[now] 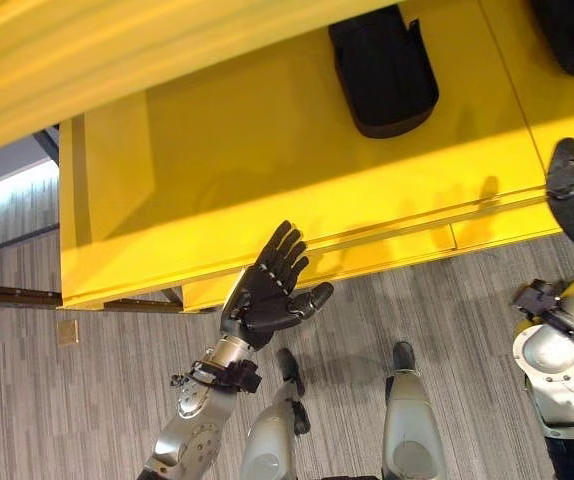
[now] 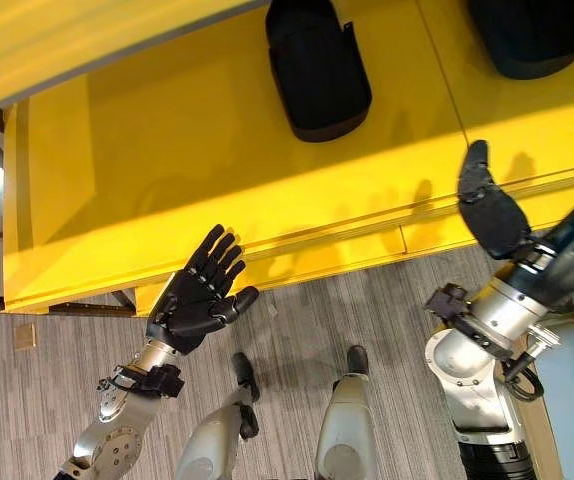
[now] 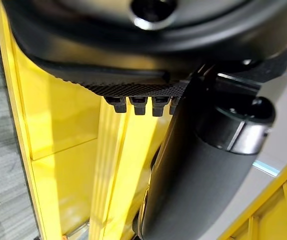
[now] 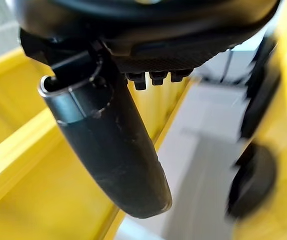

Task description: Move parts from the plastic box to the shelf.

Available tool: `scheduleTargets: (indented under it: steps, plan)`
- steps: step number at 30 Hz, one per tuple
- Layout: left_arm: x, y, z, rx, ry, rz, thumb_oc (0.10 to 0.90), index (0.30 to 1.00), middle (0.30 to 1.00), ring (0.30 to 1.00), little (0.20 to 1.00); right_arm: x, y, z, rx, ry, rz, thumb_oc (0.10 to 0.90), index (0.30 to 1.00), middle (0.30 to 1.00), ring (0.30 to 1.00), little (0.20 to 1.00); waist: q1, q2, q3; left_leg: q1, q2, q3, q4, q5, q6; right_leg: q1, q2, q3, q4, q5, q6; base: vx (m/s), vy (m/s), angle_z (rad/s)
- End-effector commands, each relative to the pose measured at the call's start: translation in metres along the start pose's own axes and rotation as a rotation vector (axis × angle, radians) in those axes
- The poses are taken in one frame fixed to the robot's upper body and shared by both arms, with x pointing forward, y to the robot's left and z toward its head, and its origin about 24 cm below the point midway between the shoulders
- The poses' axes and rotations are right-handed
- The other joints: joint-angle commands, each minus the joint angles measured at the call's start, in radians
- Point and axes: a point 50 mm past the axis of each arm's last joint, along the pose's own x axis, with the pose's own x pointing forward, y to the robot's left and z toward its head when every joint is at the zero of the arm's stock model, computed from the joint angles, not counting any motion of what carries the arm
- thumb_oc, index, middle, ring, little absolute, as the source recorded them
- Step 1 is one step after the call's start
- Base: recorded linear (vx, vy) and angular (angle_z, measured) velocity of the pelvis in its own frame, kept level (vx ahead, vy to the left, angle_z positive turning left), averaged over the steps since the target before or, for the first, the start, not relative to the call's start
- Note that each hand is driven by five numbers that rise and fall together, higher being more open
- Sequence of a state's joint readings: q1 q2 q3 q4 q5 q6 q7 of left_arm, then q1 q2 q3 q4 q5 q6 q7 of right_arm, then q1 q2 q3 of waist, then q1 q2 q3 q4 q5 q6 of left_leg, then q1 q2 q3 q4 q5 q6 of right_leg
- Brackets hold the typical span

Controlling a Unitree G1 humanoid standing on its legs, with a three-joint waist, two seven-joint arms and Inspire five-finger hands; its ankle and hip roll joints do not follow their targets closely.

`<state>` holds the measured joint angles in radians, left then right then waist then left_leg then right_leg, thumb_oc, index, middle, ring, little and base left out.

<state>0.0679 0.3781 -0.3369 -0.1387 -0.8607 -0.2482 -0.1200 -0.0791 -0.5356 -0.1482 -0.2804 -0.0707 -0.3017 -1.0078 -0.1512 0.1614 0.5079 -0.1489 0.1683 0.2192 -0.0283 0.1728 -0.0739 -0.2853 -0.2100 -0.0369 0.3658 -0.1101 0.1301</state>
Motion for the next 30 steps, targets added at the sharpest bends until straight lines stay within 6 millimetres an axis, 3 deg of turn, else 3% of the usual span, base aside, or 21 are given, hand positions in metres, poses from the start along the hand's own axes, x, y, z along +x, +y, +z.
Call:
scheduleTargets:
  steps: [1, 12, 19, 25, 30]
  plan:
    - [0.000, -0.006, 0.032, 0.008, -0.195, -0.050, 0.900, 1.000, 1.000, 1.000, 1.000, 0.014, -0.007, 0.006, 0.112, -0.008, -0.128, 0.900, 1.000, 1.000, 1.000, 1.000, -0.014, -0.066, -0.169, 0.108, 0.046, 0.031, -0.017, -0.061, -0.034, 0.078, 0.072, -0.006, -0.133, 0.048, -0.084, 0.04, 0.028, -0.07]
    - [-0.008, 0.008, 0.010, 0.065, -0.074, 0.093, 0.900, 1.000, 1.000, 1.000, 1.000, -0.016, -0.042, -0.064, -0.046, 0.431, -0.293, 0.900, 1.000, 1.000, 1.000, 1.000, -0.005, -0.125, -0.264, 0.180, 0.055, 0.056, -0.059, -0.063, -0.044, 0.204, 0.078, -0.013, -0.272, 0.104, -0.065, 0.06, -0.019, -0.04]
    - [-0.018, 0.033, 0.000, 0.157, -0.006, 0.260, 0.900, 1.000, 1.000, 1.000, 1.000, -0.059, -0.086, -0.115, -0.264, 0.747, -0.390, 0.900, 1.000, 1.000, 1.000, 1.000, 0.015, -0.169, -0.312, 0.228, 0.042, 0.065, -0.059, -0.098, -0.037, 0.288, 0.084, -0.027, -0.377, 0.150, -0.049, 0.05, -0.009, 0.03]
    - [-0.024, 0.048, 0.001, 0.201, 0.008, 0.324, 0.900, 1.000, 1.000, 1.000, 1.000, -0.087, -0.110, -0.127, -0.352, 0.842, -0.428, 0.900, 1.000, 1.000, 1.000, 1.000, 0.024, -0.196, -0.336, 0.262, 0.024, 0.074, -0.059, -0.121, -0.023, 0.329, 0.083, -0.027, -0.418, 0.174, -0.035, 0.05, 0.005, 0.03]
    - [-0.024, 0.050, 0.002, 0.212, 0.014, 0.335, 0.900, 1.000, 1.000, 1.000, 1.000, -0.098, -0.117, -0.129, -0.377, 0.878, -0.405, 0.900, 1.000, 1.000, 1.000, 1.000, 0.024, -0.208, -0.352, 0.285, 0.006, 0.087, -0.059, -0.140, -0.011, 0.353, 0.081, -0.033, -0.439, 0.186, -0.027, 0.04, 0.040, 0.00]
